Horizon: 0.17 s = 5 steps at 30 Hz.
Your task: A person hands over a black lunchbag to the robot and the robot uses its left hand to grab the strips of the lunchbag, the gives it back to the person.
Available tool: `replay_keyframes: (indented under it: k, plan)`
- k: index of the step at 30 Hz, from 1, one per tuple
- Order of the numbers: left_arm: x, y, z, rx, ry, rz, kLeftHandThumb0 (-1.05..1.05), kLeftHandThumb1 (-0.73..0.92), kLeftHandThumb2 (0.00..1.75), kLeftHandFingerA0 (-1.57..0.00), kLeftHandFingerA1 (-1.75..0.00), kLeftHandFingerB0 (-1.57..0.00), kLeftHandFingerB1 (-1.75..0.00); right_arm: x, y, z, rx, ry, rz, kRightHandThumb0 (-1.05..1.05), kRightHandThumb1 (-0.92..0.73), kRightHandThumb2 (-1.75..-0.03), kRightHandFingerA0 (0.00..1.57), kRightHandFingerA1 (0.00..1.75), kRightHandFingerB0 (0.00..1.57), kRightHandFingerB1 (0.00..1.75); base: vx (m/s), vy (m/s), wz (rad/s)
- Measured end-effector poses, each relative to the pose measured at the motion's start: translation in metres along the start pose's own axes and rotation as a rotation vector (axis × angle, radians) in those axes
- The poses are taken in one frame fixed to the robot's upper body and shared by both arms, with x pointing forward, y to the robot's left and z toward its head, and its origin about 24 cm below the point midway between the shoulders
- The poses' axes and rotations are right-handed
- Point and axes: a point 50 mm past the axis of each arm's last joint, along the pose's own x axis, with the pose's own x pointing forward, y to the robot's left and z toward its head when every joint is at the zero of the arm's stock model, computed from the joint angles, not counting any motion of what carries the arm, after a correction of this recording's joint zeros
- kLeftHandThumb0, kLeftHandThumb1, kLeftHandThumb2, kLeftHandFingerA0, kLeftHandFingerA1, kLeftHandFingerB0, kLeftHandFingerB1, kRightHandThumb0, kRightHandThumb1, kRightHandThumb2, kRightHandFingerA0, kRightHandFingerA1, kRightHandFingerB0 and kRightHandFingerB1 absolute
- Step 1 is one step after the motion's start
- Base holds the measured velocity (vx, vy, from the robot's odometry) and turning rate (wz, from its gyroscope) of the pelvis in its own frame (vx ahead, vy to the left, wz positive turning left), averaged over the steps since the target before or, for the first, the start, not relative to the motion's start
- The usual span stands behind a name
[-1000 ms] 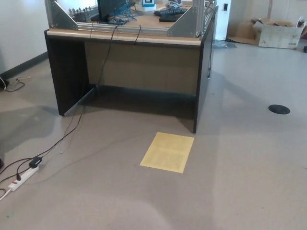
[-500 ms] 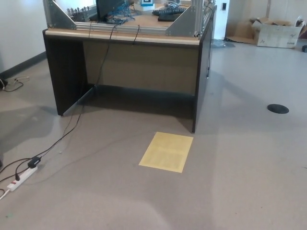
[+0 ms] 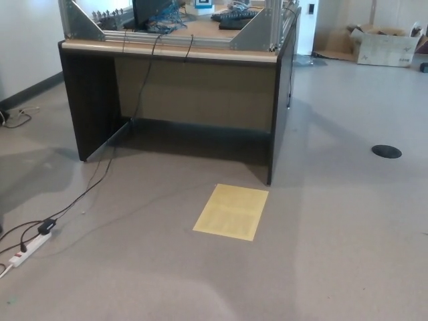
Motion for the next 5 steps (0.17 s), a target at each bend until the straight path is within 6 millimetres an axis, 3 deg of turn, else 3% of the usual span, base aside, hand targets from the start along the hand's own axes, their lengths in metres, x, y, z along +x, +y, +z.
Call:
replay_keyframes:
  k: [1,2,5]
  plan:
    - [0.0000,0.0000,0.0000,-0.001,0.000,-0.001,-0.71,0.53,0.86,-0.04,-0.27,-0.07,-0.25,0.0001,-0.0001,0.0000,-0.001,0.000,0.000,-0.52,-0.52,-0.84,0.55,0.60,0.34,0.48,0.00,0.000,0.00]
    - [0.0000,0.0000,-0.0001,-0.002,0.000,-0.002,-0.69,0.63,0.62,-0.08,-0.20,-0.10,-0.20,0.0001,-0.0001,0.0001,-0.001,0.000,0.001,-0.51,-0.52,-0.83,0.55,0.60,0.34,0.48,0.00,0.000,0.00]
    - [-0.0001,-0.0002,-0.0002,-0.004,0.001,-0.006,-0.69,0.63,0.62,-0.08,-0.20,-0.10,-0.20,0.0003,-0.0003,0.0002,-0.001,0.001,0.000,-0.51,-0.52,-0.84,0.54,0.60,0.34,0.48,0.00,0.000,0.00]
